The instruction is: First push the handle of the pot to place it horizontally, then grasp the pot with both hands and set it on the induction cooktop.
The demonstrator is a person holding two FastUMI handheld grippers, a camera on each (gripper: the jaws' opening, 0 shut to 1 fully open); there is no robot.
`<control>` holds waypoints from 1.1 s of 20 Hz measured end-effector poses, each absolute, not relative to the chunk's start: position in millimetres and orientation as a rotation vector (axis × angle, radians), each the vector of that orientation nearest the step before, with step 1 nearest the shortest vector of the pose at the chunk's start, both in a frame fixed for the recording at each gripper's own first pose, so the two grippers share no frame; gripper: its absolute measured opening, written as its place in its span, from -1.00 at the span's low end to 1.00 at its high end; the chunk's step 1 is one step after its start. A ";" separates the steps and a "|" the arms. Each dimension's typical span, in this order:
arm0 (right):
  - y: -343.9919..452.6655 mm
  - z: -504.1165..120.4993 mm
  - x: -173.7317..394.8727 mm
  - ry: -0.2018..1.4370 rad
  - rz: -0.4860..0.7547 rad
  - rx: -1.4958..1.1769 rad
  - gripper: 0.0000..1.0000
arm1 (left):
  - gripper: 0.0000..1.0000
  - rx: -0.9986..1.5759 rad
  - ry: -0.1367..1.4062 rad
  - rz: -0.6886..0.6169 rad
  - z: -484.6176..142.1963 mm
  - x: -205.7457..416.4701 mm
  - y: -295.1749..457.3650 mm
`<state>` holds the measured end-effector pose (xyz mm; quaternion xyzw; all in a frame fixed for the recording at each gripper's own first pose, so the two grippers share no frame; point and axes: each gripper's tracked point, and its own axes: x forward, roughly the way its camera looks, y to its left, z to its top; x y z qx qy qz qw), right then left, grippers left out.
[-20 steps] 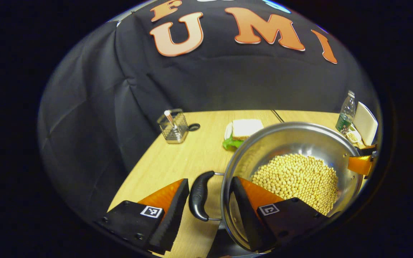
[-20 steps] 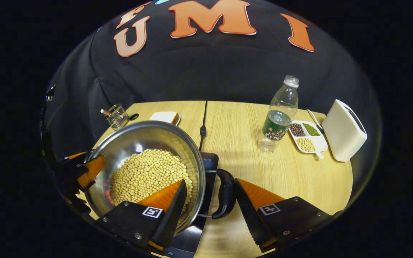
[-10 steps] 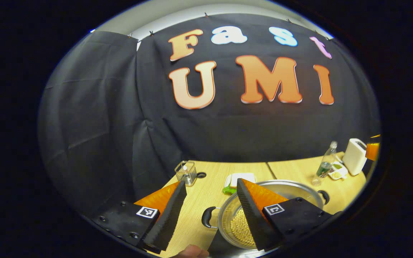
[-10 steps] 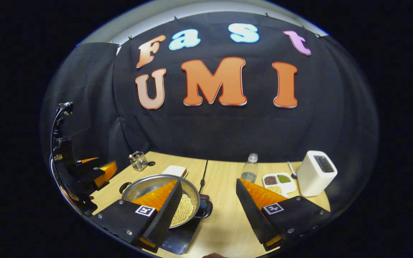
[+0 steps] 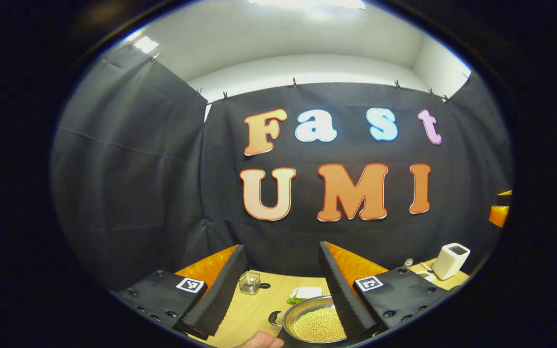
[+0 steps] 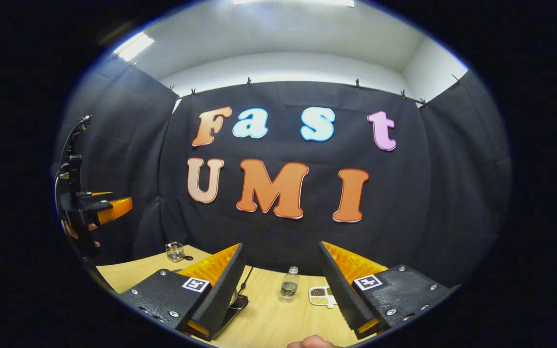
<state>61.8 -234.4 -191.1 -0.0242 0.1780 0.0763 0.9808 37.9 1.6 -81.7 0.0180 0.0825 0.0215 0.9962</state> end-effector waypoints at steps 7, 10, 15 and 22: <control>-284.5 -118.8 37.2 0.233 0.080 -0.076 0.90 | 0.97 0.006 -0.002 0.068 21.6 -8.2 15.0; -293.1 -94.7 25.8 0.187 0.069 -0.076 0.90 | 0.96 0.022 -0.041 0.056 52.1 -28.9 14.0; -292.6 -70.2 12.8 0.134 0.072 -0.066 0.94 | 0.96 0.051 -0.058 0.079 70.4 -38.8 17.6; -305.8 -61.4 10.0 0.113 0.042 -0.084 0.90 | 0.94 0.027 -0.077 0.092 89.3 -52.2 26.4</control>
